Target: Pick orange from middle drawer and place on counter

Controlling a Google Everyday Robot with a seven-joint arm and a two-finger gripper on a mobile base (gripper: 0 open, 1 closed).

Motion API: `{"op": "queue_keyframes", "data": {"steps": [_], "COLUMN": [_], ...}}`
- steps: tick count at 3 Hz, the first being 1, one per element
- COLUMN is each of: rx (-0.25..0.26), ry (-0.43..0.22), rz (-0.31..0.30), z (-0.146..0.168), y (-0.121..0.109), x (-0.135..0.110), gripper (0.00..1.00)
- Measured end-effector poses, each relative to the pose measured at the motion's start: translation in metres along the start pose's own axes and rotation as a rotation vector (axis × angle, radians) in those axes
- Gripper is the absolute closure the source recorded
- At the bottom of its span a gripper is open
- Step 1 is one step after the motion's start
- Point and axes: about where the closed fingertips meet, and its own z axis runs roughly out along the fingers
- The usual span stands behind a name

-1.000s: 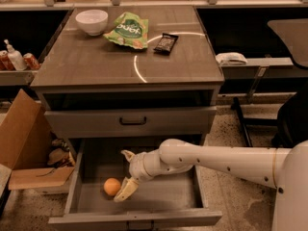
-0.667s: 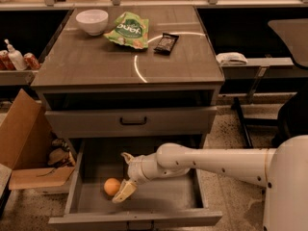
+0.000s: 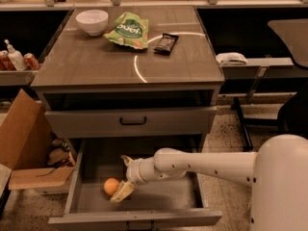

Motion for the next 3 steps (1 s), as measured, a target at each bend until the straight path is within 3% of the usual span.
{"op": "queue_keyframes", "data": {"steps": [3], "rx": [0.016], "ry": [0.043], "rz": [0.016], "z": [0.038], "y": [-0.001], "x": [0.021], "gripper": [0.00]}}
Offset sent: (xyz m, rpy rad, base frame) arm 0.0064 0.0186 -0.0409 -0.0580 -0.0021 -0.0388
